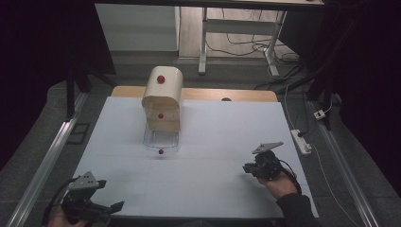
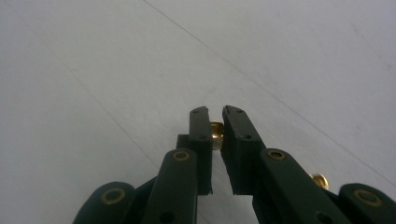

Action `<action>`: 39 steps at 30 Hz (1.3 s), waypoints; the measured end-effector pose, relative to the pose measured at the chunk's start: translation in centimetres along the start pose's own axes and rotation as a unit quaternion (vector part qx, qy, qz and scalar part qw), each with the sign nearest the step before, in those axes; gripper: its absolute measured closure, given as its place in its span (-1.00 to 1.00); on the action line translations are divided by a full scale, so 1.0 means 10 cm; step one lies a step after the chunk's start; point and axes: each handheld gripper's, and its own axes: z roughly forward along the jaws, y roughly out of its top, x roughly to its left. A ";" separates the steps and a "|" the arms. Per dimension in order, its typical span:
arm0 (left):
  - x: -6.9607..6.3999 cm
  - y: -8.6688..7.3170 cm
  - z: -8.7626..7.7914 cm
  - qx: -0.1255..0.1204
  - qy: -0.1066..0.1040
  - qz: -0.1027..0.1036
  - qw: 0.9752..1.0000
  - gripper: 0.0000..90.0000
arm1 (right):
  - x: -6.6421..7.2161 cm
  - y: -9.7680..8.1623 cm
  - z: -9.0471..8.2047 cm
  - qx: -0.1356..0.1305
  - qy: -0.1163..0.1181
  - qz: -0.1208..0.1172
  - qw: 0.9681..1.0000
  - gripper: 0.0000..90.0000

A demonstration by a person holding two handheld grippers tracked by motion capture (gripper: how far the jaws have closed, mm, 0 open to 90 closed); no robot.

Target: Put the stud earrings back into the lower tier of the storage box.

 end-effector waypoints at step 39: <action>0.01 0.00 0.00 -0.003 0.003 -0.005 1.000 -1.00 | 0.66 1.04 0.49 -0.085 0.113 -0.066 0.988 0.82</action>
